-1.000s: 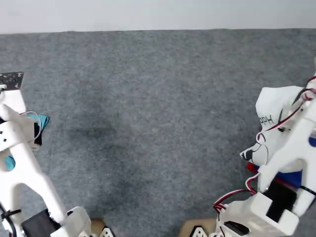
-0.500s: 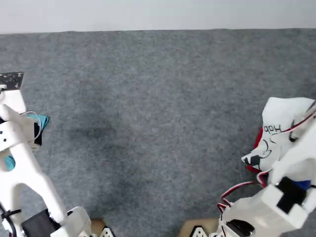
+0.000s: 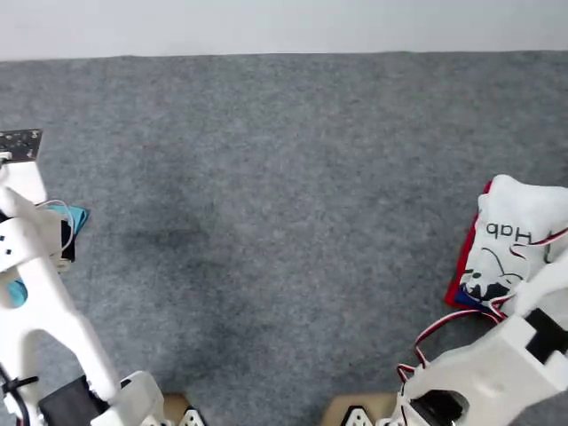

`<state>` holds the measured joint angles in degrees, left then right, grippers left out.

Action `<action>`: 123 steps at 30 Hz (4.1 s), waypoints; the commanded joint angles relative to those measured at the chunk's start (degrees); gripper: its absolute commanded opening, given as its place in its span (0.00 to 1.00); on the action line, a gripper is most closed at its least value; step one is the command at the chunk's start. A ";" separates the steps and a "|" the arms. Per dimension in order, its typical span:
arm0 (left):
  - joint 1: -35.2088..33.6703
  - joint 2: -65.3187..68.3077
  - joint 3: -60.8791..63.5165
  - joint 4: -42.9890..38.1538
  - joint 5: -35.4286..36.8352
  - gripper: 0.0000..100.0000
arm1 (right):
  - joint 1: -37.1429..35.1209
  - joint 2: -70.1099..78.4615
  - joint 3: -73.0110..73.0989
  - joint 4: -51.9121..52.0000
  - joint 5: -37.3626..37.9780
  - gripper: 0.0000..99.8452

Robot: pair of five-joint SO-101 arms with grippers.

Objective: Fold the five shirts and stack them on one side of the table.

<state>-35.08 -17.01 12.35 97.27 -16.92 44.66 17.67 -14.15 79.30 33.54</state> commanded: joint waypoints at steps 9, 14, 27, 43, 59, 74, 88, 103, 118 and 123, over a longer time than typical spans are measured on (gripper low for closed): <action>-0.09 -1.85 -0.92 -0.62 -0.26 0.01 | -0.04 -1.01 -11.96 12.35 1.85 0.30; -0.09 -1.85 -0.92 -0.62 -0.26 0.01 | -2.95 -0.92 -19.87 23.25 1.76 0.30; -0.09 -1.76 -0.92 -0.79 -0.26 0.01 | -3.74 1.10 -18.81 17.98 -3.87 0.03; -0.09 -1.76 -0.84 -0.88 -0.35 0.01 | 0.04 18.15 -20.57 3.47 1.49 0.03; -0.09 -1.67 -0.84 -0.97 -0.44 0.01 | 7.52 19.82 -28.31 12.09 3.96 0.03; -0.09 -1.67 -0.84 -0.97 -0.35 0.01 | 6.29 10.07 -32.70 23.52 7.03 0.03; -0.09 -1.67 -0.84 -0.70 -0.26 0.01 | 2.33 24.57 -32.62 -5.93 7.03 0.03; -0.09 -1.67 -0.84 -0.97 -0.44 0.01 | 2.33 20.88 -53.80 24.04 7.03 0.03; -0.09 -1.67 -0.84 -0.97 -0.44 0.01 | 9.80 4.18 -15.74 21.93 15.21 0.03; -0.09 -1.67 -0.84 -0.97 -0.53 0.01 | 14.29 9.10 -13.45 13.49 15.21 0.03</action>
<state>-35.08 -17.01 12.35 97.27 -17.01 55.56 26.37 -27.43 96.62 48.13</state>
